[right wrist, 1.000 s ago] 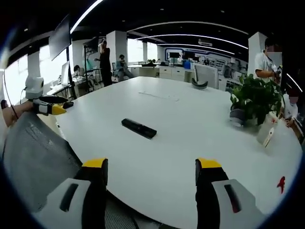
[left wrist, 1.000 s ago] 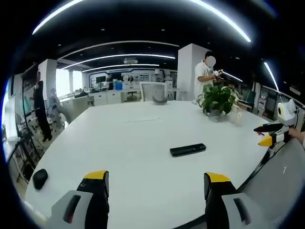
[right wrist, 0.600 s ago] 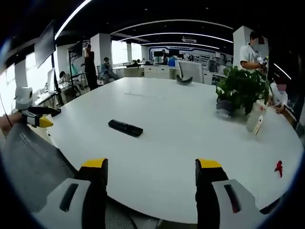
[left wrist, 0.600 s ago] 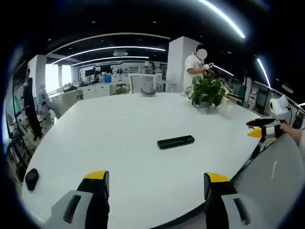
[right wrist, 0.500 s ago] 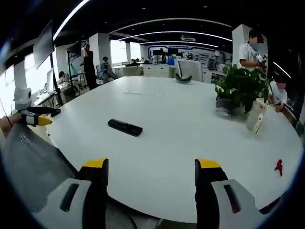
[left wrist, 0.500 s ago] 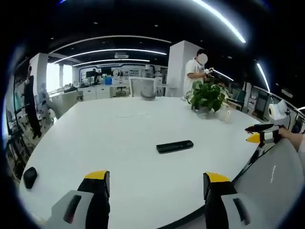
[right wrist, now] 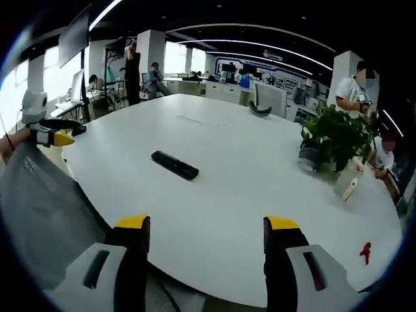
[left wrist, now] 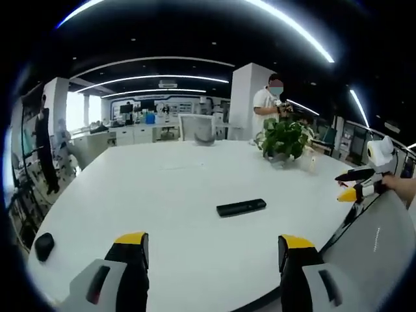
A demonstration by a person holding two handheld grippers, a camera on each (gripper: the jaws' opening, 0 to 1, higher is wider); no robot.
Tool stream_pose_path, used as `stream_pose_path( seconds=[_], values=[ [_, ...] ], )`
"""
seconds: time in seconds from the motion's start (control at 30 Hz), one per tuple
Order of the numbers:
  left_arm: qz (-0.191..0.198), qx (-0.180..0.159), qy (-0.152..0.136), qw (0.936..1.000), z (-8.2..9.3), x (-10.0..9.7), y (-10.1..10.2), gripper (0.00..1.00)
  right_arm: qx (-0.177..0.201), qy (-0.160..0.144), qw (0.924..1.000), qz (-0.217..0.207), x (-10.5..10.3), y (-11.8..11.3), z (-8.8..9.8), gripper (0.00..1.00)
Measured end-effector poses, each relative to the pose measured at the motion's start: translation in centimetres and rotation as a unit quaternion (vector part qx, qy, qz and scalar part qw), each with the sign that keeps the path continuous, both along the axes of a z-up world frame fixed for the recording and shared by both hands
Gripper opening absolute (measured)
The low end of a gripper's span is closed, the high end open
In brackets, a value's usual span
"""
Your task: Press the specified remote control buttons in sequence, fully releasing each button before pressing the next.
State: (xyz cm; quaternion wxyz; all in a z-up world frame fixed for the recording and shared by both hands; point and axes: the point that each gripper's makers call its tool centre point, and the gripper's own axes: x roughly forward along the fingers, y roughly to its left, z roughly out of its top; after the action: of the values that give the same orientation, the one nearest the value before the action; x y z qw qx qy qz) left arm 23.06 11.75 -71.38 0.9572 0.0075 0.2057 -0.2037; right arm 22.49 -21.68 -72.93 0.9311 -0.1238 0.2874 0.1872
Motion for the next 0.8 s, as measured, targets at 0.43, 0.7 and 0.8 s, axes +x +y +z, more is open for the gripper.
stream_pose_path(
  seconds=[0.43,0.7,0.8],
  values=[
    [-0.039,0.028,0.031,0.9984,-1.2,-0.7,-1.3,0.88,0.005,0.004,0.9999,-0.014,0.0,0.0,0.2,0.72],
    [-0.109,0.086,0.052,0.9889,-2.2,-0.6,-2.7,1.00,-0.023,-0.005,0.9997,0.004,0.2,-0.2,0.3,0.70],
    [-0.120,0.092,0.058,0.9868,-2.4,-0.5,-2.9,1.00,0.009,-0.005,0.9999,-0.008,0.4,-0.3,0.4,0.70]
  ],
)
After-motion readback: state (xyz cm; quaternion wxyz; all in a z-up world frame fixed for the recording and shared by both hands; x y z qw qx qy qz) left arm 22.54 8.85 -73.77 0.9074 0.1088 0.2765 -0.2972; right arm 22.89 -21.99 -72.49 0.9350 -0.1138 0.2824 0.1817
